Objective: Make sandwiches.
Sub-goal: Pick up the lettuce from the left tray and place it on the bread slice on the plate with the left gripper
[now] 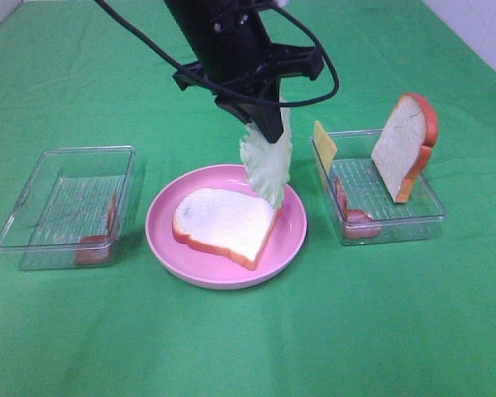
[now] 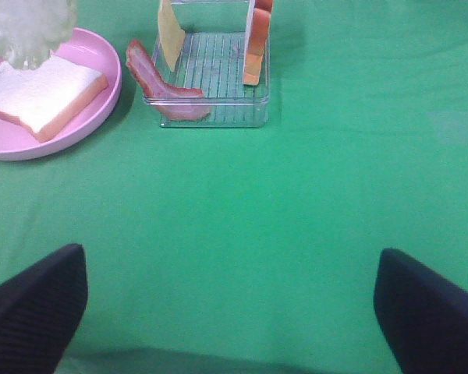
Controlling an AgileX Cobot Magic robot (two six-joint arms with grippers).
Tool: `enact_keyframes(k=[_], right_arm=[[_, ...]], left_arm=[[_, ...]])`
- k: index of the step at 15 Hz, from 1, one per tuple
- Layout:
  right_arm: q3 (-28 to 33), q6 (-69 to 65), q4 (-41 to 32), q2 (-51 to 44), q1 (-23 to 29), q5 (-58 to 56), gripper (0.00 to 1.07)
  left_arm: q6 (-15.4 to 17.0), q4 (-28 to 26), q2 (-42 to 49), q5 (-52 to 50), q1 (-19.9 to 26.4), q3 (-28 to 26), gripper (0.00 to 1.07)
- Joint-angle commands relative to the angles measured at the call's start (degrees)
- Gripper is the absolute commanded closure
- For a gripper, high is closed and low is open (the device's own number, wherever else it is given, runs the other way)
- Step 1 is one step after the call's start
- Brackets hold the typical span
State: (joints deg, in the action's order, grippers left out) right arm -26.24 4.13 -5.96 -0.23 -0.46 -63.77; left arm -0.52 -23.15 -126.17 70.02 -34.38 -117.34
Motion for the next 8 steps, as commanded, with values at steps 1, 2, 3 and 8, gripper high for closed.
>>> enact_keyframes(k=[1,2,3,8], right_arm=[[0.29,0.00,0.17,-1.83,-0.23,0.57,0.12],[0.29,0.00,0.17,-1.83,-0.23,0.57,0.12],[0.29,0.00,0.17,-1.83,-0.23,0.57,0.12],[0.29,0.00,0.17,-1.83,-0.23,0.57,0.12]], left_arm=[[-0.52,-1.09,-3.27,5.56,-0.06,-0.11,1.07],[-0.52,-1.09,-3.95,5.56,-0.06,-0.11,1.07],[-0.52,-1.09,-5.27,5.61,-0.06,-0.11,1.07],[1.03,7.10,-9.40,5.61,-0.06,0.52,1.07]])
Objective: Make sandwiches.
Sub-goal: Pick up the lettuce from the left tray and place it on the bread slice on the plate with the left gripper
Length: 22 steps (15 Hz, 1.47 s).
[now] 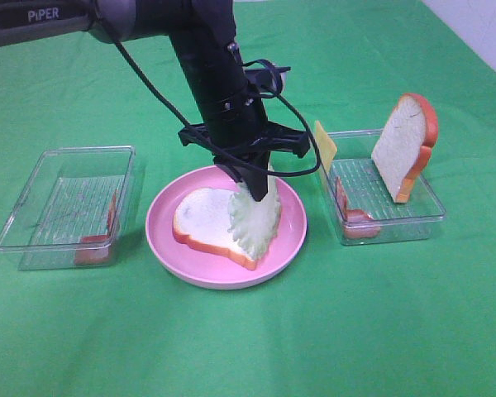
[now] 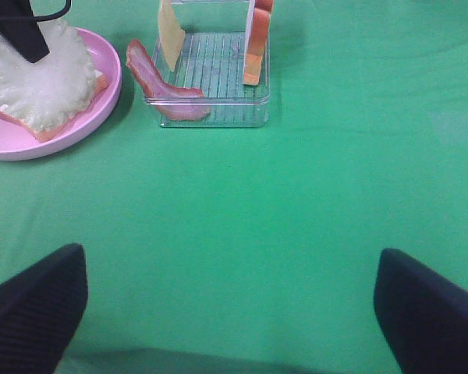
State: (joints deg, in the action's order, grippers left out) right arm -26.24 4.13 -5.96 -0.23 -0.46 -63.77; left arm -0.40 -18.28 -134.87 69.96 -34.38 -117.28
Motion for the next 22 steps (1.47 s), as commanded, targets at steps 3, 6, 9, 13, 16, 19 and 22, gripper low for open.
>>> enact_keyframes(k=[3,6,9,13,16,19,22], right_arm=[[0.29,0.00,0.17,-1.83,-0.23,0.57,0.12],[0.29,0.00,0.17,-1.83,-0.23,0.57,0.12],[0.29,0.00,0.17,-1.83,-0.23,0.57,0.12],[0.29,0.00,0.17,-1.83,-0.23,0.57,0.12],[0.29,0.00,0.17,-1.83,-0.23,0.57,0.12],[0.29,0.00,0.17,-1.83,-0.23,0.57,0.12],[0.29,0.00,0.17,-1.83,-0.23,0.57,0.12]], left_arm=[[1.09,4.87,-2.18,5.61,-0.06,0.46,1.07],[2.12,7.96,-2.86,4.98,-0.06,0.46,1.07],[4.13,11.12,-2.81,4.93,-0.06,0.46,1.07],[4.13,11.06,-2.81,4.47,-0.06,0.46,1.07],[5.79,11.40,-2.81,4.41,-0.06,0.46,0.99],[9.34,14.27,-2.29,4.47,-0.06,0.06,0.54],[10.20,15.99,-1.49,5.27,-0.06,-3.55,0.06]])
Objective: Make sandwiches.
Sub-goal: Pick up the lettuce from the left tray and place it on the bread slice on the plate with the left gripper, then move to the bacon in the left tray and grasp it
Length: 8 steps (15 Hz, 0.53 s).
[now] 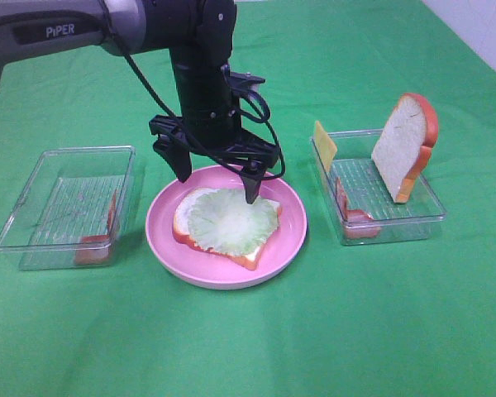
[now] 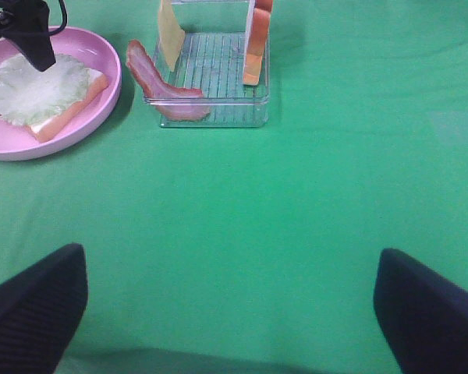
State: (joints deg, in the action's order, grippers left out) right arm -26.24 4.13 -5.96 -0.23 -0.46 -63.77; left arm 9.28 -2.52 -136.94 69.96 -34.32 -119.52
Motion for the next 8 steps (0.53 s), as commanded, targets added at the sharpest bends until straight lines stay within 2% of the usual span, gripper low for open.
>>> enact_keyframes(k=[1,6,8], right_arm=[[0.29,0.00,0.17,-1.83,-0.23,0.57,0.12],[0.29,0.00,0.17,-1.83,-0.23,0.57,0.12],[0.29,0.00,0.17,-1.83,-0.23,0.57,0.12]], left_arm=[[0.52,0.11,0.57,5.56,-0.11,-2.12,0.06],[0.23,0.40,2.92,5.67,-0.11,-2.12,0.06],[0.11,2.18,5.16,5.67,-0.11,-2.12,0.06]])
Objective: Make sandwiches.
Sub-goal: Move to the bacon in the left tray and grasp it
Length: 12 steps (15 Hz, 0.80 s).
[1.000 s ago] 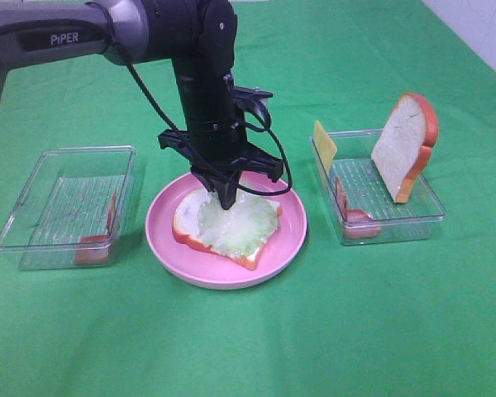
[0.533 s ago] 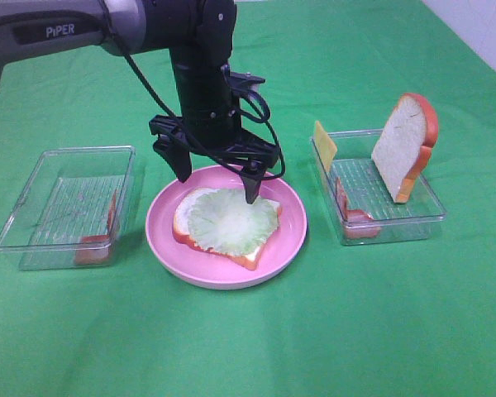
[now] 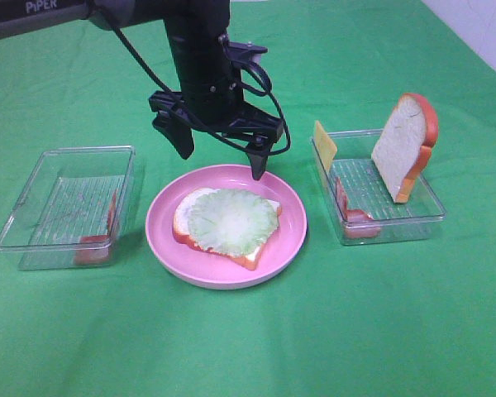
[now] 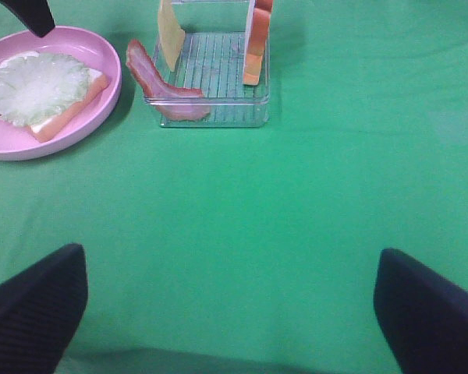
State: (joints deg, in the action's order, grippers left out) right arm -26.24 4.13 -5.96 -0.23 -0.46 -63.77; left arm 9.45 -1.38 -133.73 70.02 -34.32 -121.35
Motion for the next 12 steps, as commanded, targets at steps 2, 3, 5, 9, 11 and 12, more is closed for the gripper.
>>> enact_keyframes(k=[2,3,5,9,11,12], right_arm=[[0.29,0.00,0.17,-1.83,-0.23,0.57,0.12],[0.29,0.00,0.17,-1.83,-0.23,0.57,0.12],[0.29,0.00,0.11,-1.83,-0.23,0.57,0.12],[0.29,0.00,0.23,-1.83,-0.23,0.57,0.12],[0.29,0.00,0.23,-1.83,-0.23,0.57,0.12],[0.29,0.00,0.17,-1.83,-0.23,0.57,0.12]], left_arm=[[-0.06,3.44,5.90,5.61,0.57,-0.29,0.06],[0.00,3.44,8.25,5.61,1.66,-0.17,0.06],[0.86,1.72,14.90,5.61,5.79,-0.17,0.06],[3.09,2.35,22.57,5.61,7.28,7.91,0.06],[5.79,3.67,24.52,5.61,7.28,13.12,0.06],[6.65,3.95,25.32,5.61,7.28,16.90,0.06]])
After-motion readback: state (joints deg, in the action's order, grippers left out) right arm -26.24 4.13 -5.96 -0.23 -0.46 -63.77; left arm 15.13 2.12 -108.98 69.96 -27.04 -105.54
